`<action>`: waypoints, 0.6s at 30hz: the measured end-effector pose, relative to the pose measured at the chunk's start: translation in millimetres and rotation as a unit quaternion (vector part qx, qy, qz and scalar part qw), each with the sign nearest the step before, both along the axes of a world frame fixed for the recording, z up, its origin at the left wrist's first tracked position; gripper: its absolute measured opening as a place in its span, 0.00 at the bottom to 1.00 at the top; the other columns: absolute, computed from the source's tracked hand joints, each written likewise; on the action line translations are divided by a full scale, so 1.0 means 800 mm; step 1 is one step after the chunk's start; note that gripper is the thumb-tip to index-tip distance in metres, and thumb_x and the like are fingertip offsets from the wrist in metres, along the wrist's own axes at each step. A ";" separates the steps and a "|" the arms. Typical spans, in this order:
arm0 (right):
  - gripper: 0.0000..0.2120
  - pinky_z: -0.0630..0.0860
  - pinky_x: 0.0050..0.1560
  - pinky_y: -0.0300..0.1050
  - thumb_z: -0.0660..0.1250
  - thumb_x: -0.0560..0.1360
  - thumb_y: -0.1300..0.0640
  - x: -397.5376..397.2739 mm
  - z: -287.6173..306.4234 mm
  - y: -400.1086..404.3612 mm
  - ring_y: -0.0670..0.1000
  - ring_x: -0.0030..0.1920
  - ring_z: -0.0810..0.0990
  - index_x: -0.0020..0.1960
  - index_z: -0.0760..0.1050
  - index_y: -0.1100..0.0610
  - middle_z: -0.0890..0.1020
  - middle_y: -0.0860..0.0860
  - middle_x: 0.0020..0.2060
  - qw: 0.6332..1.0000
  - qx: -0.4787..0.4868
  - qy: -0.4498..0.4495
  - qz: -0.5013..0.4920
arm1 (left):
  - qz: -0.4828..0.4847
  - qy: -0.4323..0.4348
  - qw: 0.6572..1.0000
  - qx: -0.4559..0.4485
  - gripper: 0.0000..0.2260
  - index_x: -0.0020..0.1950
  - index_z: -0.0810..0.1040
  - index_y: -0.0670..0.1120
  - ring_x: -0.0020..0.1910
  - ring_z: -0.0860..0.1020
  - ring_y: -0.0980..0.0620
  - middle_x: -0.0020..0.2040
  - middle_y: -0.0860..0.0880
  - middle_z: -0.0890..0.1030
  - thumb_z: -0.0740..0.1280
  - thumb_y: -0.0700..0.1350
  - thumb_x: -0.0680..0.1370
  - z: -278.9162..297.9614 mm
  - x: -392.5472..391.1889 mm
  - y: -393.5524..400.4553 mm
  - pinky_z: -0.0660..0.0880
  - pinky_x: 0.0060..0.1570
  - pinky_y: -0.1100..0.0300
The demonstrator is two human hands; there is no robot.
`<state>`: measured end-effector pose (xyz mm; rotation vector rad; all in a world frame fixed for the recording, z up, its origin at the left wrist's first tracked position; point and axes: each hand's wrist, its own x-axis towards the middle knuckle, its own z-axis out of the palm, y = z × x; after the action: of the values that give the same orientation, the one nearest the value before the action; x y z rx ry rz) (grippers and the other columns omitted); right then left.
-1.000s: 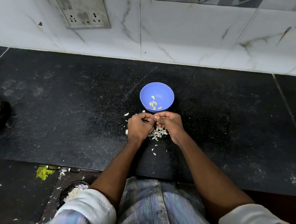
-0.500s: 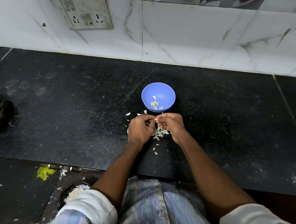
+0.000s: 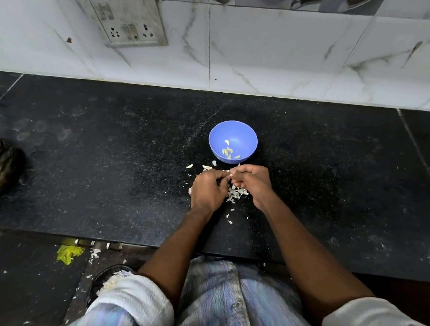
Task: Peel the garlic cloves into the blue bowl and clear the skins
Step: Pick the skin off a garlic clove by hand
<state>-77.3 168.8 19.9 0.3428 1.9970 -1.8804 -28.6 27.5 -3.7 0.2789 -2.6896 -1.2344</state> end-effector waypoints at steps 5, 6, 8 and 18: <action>0.05 0.77 0.34 0.36 0.71 0.75 0.70 -0.001 0.004 0.001 0.47 0.32 0.80 0.49 0.84 0.66 0.85 0.59 0.37 1.000 0.010 -0.003 0.004 | 0.007 0.004 0.997 0.077 0.05 0.50 0.90 0.52 0.35 0.83 0.60 0.39 0.57 0.87 0.74 0.48 0.77 -0.004 -0.001 -0.002 0.82 0.40 0.57; 0.05 0.77 0.33 0.36 0.71 0.75 0.71 -0.001 0.005 0.000 0.47 0.32 0.79 0.49 0.84 0.66 0.85 0.59 0.37 1.000 0.014 -0.001 0.010 | 0.006 0.009 0.996 0.092 0.05 0.49 0.90 0.51 0.34 0.82 0.61 0.38 0.56 0.87 0.75 0.47 0.77 -0.003 -0.001 -0.003 0.81 0.40 0.58; 0.04 0.78 0.35 0.37 0.70 0.75 0.71 -0.003 0.006 0.000 0.47 0.32 0.79 0.48 0.83 0.67 0.86 0.58 0.37 1.000 0.021 0.003 0.023 | 0.005 0.019 0.993 0.119 0.04 0.49 0.90 0.49 0.33 0.82 0.60 0.36 0.55 0.87 0.76 0.47 0.78 0.000 0.000 -0.004 0.79 0.39 0.60; 0.04 0.78 0.36 0.40 0.71 0.75 0.70 -0.010 0.008 0.004 0.48 0.33 0.81 0.46 0.84 0.65 0.85 0.55 0.32 0.996 0.073 0.002 0.055 | -0.019 0.012 0.988 0.155 0.04 0.48 0.90 0.49 0.31 0.78 0.54 0.34 0.47 0.86 0.77 0.47 0.77 -0.006 -0.004 -0.010 0.82 0.36 0.46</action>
<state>-85.0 171.9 26.2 0.2625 2.1168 -1.6737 -32.0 19.1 -8.3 0.2496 -2.4858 -1.6575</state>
